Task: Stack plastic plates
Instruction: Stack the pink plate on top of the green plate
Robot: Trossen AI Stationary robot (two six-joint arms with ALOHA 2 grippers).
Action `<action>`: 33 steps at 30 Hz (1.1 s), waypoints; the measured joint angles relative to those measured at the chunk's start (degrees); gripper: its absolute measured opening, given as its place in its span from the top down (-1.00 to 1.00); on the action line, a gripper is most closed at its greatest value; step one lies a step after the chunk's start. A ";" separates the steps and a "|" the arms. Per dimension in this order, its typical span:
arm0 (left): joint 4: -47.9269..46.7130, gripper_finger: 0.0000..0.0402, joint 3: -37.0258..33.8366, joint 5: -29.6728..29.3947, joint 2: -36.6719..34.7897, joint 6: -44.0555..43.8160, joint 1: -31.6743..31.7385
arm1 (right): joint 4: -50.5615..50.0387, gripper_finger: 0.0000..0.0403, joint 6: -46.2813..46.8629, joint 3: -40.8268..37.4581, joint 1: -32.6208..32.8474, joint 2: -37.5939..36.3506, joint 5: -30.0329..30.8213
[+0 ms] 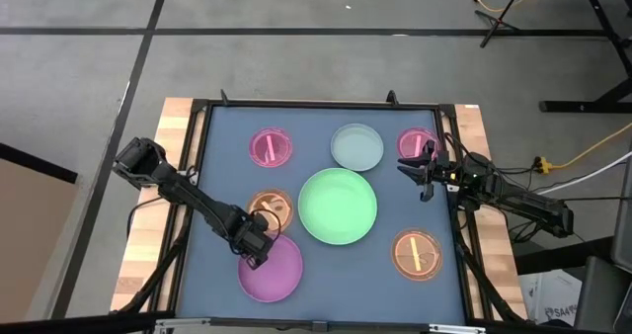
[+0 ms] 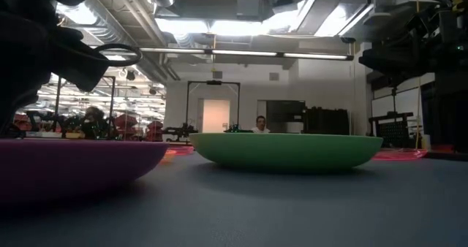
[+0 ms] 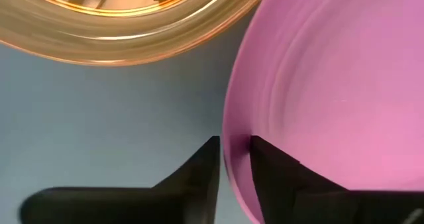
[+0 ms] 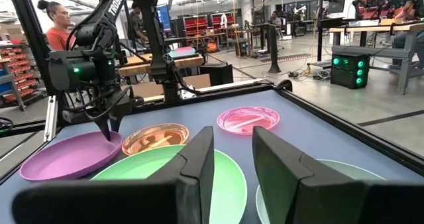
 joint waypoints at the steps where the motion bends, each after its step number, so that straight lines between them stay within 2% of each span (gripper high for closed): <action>1: -0.04 0.72 -0.02 0.00 -0.03 0.00 0.00 | 0.00 0.53 -0.01 0.02 0.00 0.00 0.00; 8: 1.08 0.97 0.00 5.58 -0.19 0.94 0.00 | 0.00 0.53 -0.01 0.01 0.01 0.00 0.00; 13: 5.82 0.97 -0.05 7.86 -0.50 3.19 0.02 | 0.00 0.53 -0.02 0.00 0.00 0.02 0.00; 22: 20.40 0.98 -0.11 10.23 -0.57 5.01 1.23 | 0.00 0.53 0.00 0.01 0.00 0.01 0.00; 33: 34.02 0.98 -0.11 10.38 -0.57 3.22 7.23 | 0.02 0.53 -0.02 0.02 0.01 0.01 0.00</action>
